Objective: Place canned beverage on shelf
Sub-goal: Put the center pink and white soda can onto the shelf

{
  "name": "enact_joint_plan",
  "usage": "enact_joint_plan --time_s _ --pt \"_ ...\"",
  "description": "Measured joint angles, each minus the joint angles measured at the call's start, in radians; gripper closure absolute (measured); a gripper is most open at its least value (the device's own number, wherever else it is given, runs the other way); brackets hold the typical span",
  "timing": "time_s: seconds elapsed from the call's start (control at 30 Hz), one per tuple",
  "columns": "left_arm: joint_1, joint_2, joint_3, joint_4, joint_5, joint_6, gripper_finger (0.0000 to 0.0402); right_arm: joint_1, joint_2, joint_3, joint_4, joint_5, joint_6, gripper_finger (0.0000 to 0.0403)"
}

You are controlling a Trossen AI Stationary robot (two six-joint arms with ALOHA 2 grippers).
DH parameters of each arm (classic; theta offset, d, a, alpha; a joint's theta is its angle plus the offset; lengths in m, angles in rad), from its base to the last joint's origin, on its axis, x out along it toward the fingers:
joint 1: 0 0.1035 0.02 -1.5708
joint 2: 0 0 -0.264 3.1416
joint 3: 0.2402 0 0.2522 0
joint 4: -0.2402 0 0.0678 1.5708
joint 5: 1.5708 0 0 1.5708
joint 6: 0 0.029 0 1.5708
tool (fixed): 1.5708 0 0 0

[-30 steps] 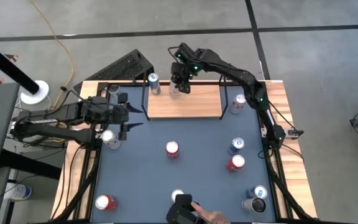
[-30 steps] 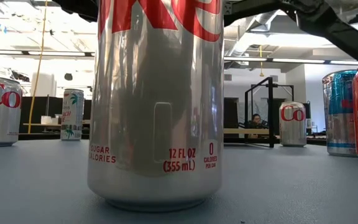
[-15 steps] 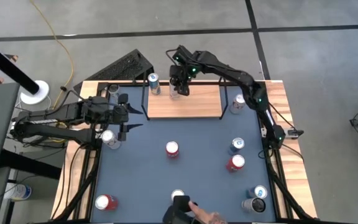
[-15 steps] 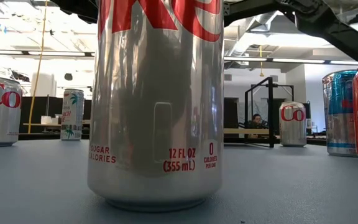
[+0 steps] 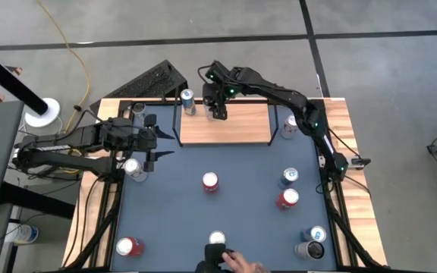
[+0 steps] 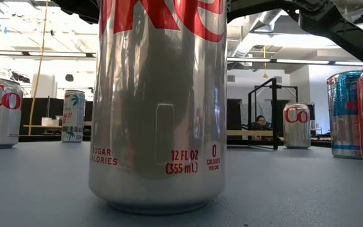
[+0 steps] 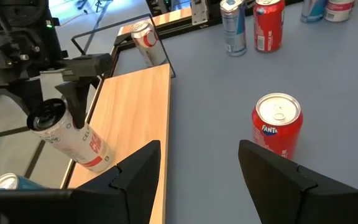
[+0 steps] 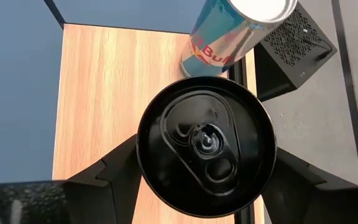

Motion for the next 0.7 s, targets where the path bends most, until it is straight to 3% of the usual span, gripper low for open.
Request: enact_joint_plan --time_s 0.2,0.43,0.7 --pt "0.0 0.0 0.0 0.0 0.0 -0.008 0.0193 -0.005 0.0 0.0 -0.013 -0.017 0.009 0.0132" --pt "0.0 0.0 0.0 -0.001 0.0 -0.009 0.0193 -0.023 0.0 0.0 -0.031 -0.152 0.07 0.0132" --pt "0.0 0.0 0.0 0.0 0.001 -0.017 0.0193 -0.012 0.0 0.0 0.004 -0.031 0.093 0.0132"
